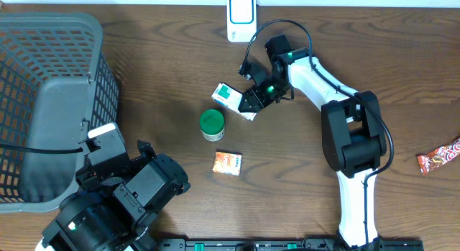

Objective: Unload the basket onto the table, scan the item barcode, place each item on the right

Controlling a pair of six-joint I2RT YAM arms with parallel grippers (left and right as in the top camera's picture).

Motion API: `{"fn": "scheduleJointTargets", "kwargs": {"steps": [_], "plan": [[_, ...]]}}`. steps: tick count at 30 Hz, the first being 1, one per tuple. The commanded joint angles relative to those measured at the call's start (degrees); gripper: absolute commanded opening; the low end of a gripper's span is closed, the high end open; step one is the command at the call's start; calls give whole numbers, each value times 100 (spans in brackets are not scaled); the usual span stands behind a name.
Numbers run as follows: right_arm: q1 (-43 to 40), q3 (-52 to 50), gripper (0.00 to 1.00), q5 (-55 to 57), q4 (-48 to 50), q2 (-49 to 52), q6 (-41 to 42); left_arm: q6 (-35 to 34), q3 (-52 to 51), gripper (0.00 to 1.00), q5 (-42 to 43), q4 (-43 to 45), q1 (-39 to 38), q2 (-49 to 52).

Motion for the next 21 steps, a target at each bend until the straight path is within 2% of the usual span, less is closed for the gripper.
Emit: {"fn": "scheduleJointTargets", "kwargs": {"steps": [1,6,13,21], "plan": [[-87,-48,47,101,-42,284,-24,-70,-11,85,-55,-31,-2,0],[-203,-39,38,98,-68,284,81,-70,-11,85,-55,-31,-2,0],[-369,181,19,101,-393,282,103,-70,-13,85,-55,-31,-2,0],[-433,861,13,190,-1211,227,31,-68,-13,85,-55,-31,-2,0]]}}
